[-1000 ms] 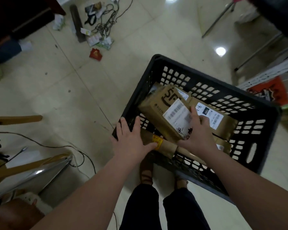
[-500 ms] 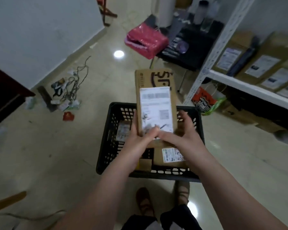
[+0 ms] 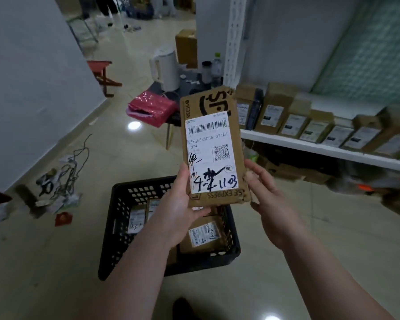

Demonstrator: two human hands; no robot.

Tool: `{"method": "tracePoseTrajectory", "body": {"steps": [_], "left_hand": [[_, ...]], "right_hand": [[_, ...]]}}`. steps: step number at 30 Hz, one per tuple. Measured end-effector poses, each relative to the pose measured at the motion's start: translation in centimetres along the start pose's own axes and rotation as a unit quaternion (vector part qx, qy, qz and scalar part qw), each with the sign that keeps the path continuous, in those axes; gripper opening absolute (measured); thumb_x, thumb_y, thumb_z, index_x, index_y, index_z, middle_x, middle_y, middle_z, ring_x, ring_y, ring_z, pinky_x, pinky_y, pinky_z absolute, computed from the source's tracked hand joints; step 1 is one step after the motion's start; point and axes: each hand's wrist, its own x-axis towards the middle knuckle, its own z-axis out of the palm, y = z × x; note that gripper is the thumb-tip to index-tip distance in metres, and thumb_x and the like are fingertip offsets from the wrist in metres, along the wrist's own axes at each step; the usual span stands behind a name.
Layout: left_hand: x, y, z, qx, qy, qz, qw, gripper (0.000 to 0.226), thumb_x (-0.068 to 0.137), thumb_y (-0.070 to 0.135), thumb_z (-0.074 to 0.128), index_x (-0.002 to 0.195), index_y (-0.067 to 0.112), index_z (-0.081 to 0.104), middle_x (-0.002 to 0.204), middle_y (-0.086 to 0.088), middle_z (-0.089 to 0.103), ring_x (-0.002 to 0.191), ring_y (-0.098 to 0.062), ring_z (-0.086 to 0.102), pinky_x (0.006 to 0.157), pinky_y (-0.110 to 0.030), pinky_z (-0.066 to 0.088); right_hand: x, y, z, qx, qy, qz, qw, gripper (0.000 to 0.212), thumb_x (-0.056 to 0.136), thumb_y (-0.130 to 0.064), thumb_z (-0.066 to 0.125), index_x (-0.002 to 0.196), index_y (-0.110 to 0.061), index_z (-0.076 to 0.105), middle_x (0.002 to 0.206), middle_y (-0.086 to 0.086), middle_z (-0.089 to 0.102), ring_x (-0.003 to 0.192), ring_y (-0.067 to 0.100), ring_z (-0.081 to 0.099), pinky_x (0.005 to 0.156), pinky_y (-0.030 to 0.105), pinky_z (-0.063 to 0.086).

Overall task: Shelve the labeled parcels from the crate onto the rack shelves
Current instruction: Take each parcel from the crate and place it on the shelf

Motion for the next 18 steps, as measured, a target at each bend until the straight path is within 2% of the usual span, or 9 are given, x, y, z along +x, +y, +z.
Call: {"method": "tracePoseTrajectory", "body": {"steps": [1,3,5,6,8,11,14,18], "left_hand": [[-0.2,0.3,1.4,0.020,-0.012,0.007,1.000,0.106,0.044,0.086,0.067,0.138,0.045,0.041,0.129,0.006,0.062,0.121,-0.022,0.057,0.104,-0.054,0.040],[-0.5,0.8,4.4,0.042,-0.030,0.006,0.999,0.083,0.063,0.079,0.058,0.138,0.048,0.040,0.131,0.009,0.060,0.125,-0.020,0.054,0.108,-0.060,0.032],[-0.9,1.2,7.8,0.060,-0.036,-0.008,0.998,0.068,0.074,0.080,0.046,0.135,0.051,0.042,0.130,0.013,0.060,0.127,-0.016,0.050,0.111,-0.060,0.026],[-1.2,1.5,9.6,0.071,-0.044,-0.015,0.996,0.063,0.079,0.080,0.039,0.135,0.052,0.042,0.132,0.015,0.059,0.129,-0.014,0.048,0.113,-0.058,0.023],[-1.9,2.2,13.3,0.089,-0.075,-0.004,0.993,0.061,0.084,0.076,0.030,0.141,0.054,0.031,0.142,0.018,0.048,0.135,-0.011,0.039,0.115,-0.052,0.019],[-2.6,2.4,18.2,0.113,-0.086,0.048,0.989,0.062,0.084,0.078,0.029,0.142,0.060,0.017,0.153,0.023,0.028,0.143,-0.007,0.022,0.116,-0.045,0.016],[-3.0,2.2,21.7,0.137,-0.077,0.079,0.984,0.063,0.076,0.085,0.031,0.136,0.068,0.017,0.152,0.028,0.026,0.145,-0.008,0.015,0.117,-0.051,0.011],[-3.3,2.7,25.8,0.154,-0.086,0.118,0.977,0.061,0.072,0.090,0.032,0.129,0.076,0.016,0.151,0.032,0.025,0.146,-0.012,0.013,0.114,-0.058,0.012]], "right_hand": [[-0.7,-0.3,-1.3,0.011,0.002,0.003,1.000,0.052,0.076,-0.055,0.057,0.128,-0.047,0.052,0.118,-0.025,0.060,0.105,-0.006,0.055,0.088,0.020,0.041],[-2.3,-0.9,-4.3,0.019,0.005,0.014,1.000,0.058,0.073,-0.064,0.055,0.131,-0.056,0.046,0.133,-0.025,0.054,0.121,0.000,0.046,0.106,0.039,0.033],[-3.9,-1.2,-7.2,0.028,0.006,0.023,0.999,0.064,0.074,-0.072,0.054,0.136,-0.056,0.043,0.140,-0.019,0.052,0.129,0.009,0.045,0.109,0.050,0.033],[-4.8,-1.3,-8.7,0.036,0.001,0.024,0.999,0.069,0.074,-0.075,0.054,0.138,-0.055,0.041,0.140,-0.017,0.053,0.128,0.011,0.047,0.107,0.050,0.037],[-6.5,-1.7,-11.5,0.058,-0.006,0.014,0.998,0.080,0.069,-0.082,0.052,0.141,-0.051,0.040,0.137,-0.015,0.058,0.125,0.010,0.052,0.103,0.049,0.042],[-8.8,-2.4,-15.4,0.090,-0.013,-0.003,0.996,0.102,0.051,-0.089,0.056,0.142,-0.045,0.042,0.130,-0.014,0.064,0.122,0.009,0.057,0.103,0.050,0.043],[-10.8,-3.2,-18.8,0.105,-0.020,-0.017,0.994,0.122,0.036,-0.093,0.065,0.143,-0.041,0.041,0.132,-0.012,0.063,0.124,0.012,0.056,0.101,0.049,0.043],[-13.1,-4.8,-22.0,0.109,-0.026,-0.044,0.993,0.121,0.035,-0.090,0.070,0.141,-0.039,0.044,0.133,-0.011,0.062,0.125,0.014,0.056,0.101,0.048,0.042]]}}
